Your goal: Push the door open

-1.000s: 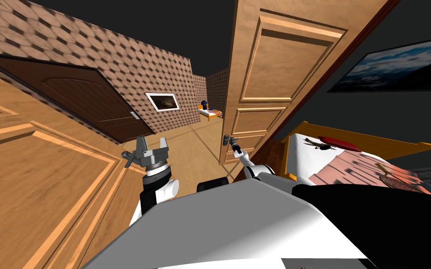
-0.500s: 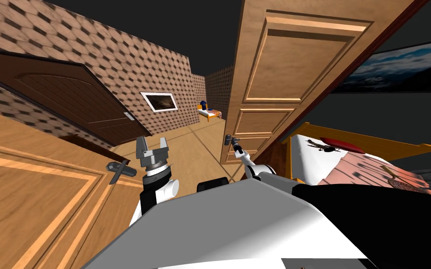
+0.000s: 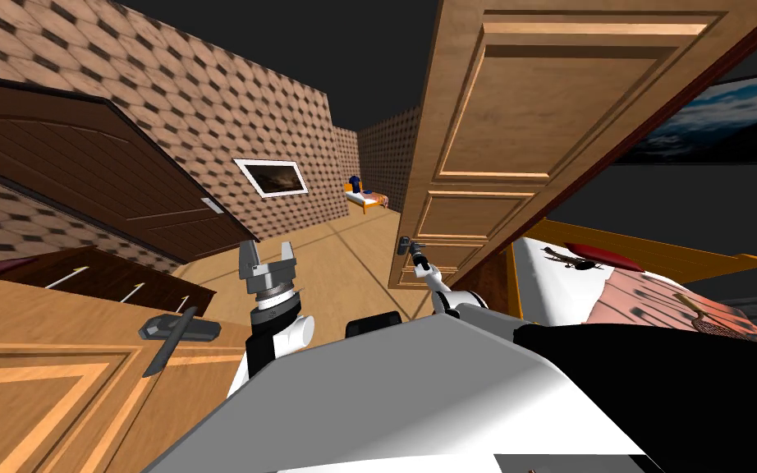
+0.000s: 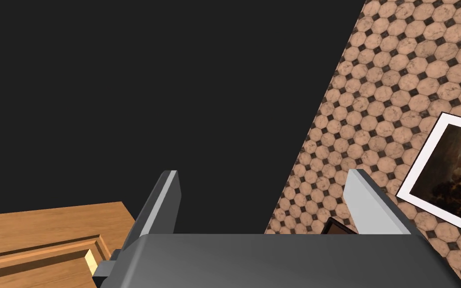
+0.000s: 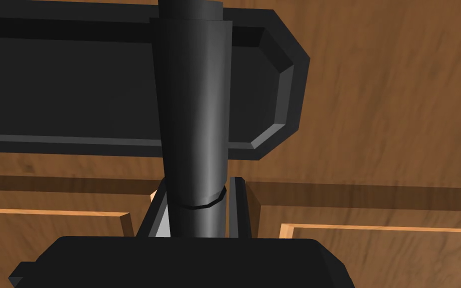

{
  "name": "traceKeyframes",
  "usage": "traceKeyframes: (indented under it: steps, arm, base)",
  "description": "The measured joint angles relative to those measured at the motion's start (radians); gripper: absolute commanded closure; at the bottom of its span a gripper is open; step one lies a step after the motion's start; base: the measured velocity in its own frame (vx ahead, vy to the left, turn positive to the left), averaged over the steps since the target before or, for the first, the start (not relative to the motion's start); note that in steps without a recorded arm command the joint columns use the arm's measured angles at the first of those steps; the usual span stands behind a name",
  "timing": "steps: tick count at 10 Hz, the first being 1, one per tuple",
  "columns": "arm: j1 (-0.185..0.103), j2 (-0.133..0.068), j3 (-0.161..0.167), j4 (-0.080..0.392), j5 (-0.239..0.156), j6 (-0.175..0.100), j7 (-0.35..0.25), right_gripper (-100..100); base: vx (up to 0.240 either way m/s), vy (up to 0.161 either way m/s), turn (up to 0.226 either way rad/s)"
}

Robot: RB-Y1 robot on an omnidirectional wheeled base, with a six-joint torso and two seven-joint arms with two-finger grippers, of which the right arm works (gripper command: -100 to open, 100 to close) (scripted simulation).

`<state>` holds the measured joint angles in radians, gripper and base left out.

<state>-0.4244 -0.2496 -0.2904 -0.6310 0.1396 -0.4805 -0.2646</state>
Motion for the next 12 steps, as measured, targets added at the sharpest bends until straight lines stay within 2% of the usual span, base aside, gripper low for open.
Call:
traceKeyframes:
  steps: [1, 2, 3, 5, 6, 7, 9, 10, 11, 12]
  arm:
    - [-0.003, -0.006, -0.011, 0.015, -0.005, -0.012, 0.005, 100]
    - [0.006, -0.006, -0.021, 0.006, -0.009, -0.008, 0.01, 100]
    - [0.027, -0.007, -0.026, -0.025, -0.011, 0.007, 0.01, 100]
    - [0.002, -0.014, -0.05, 0.024, -0.019, -0.007, 0.026, 100]
    - [0.009, -0.012, -0.064, 0.018, -0.023, -0.009, 0.038, 100]
    - [0.004, -0.02, -0.075, 0.037, -0.028, -0.016, 0.044, 100]
    - [0.037, -0.021, -0.092, -0.024, -0.035, 0.013, 0.045, 100]
    - [0.028, -0.027, -0.099, -0.008, -0.038, 0.008, 0.05, 100]
    - [0.014, -0.039, -0.112, 0.035, -0.043, -0.016, 0.055, 100]
    - [0.029, -0.038, -0.123, 0.016, -0.047, -0.01, 0.062, 100]
  base:
    - [0.175, 0.092, -0.074]
    - [0.167, 0.086, -0.06]
    - [0.119, 0.051, -0.041]
    - [0.186, 0.089, -0.067]
    - [0.198, 0.091, -0.089]
    - [0.19, 0.083, -0.049]
    - [0.151, 0.07, -0.051]
    - [0.172, 0.091, -0.056]
    - [0.212, 0.131, -0.095]
    - [0.192, 0.089, -0.086]
